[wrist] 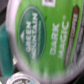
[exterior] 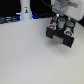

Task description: Open the kcup holder, insert the kcup into the holder, and close the kcup holder

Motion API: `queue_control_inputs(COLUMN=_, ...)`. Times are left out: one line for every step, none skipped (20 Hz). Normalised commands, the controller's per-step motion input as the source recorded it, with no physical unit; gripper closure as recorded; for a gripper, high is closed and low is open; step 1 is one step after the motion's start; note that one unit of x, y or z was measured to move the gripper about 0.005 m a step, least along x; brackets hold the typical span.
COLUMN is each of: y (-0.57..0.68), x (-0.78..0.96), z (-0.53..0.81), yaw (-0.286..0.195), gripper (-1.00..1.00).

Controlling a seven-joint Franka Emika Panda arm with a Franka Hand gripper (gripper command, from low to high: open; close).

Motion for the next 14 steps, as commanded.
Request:
queue_control_inputs(y=0.06, x=0.04, z=0.01, yaw=0.008, gripper=-1.0)
queue_control_inputs(y=0.03, x=0.02, z=0.05, yaw=0.016, gripper=-1.0)
queue_control_inputs(y=0.02, x=0.09, z=0.22, yaw=0.037, gripper=-1.0)
queue_control_inputs(y=-0.01, x=0.12, z=0.4, yaw=0.077, gripper=-1.0)
queue_control_inputs(y=-0.01, x=0.12, z=0.45, yaw=0.082, gripper=-1.0)
queue_control_inputs(y=-0.01, x=0.13, z=0.5, yaw=0.082, gripper=-1.0)
queue_control_inputs(y=-0.04, x=0.14, z=0.55, yaw=0.078, gripper=-1.0)
queue_control_inputs(y=-0.13, x=0.17, z=0.61, yaw=0.079, gripper=-1.0)
queue_control_inputs(y=-0.16, x=0.21, z=0.65, yaw=0.083, gripper=-1.0)
queue_control_inputs(y=-0.21, x=0.22, z=0.64, yaw=0.088, gripper=-1.0)
queue_control_inputs(y=-0.26, x=0.23, z=0.62, yaw=0.09, gripper=-1.0)
queue_control_inputs(y=-0.3, x=0.25, z=0.64, yaw=0.099, gripper=-1.0)
queue_control_inputs(y=-0.34, x=0.26, z=0.64, yaw=0.117, gripper=-1.0)
queue_control_inputs(y=-0.4, x=0.32, z=0.55, yaw=0.114, gripper=-1.0)
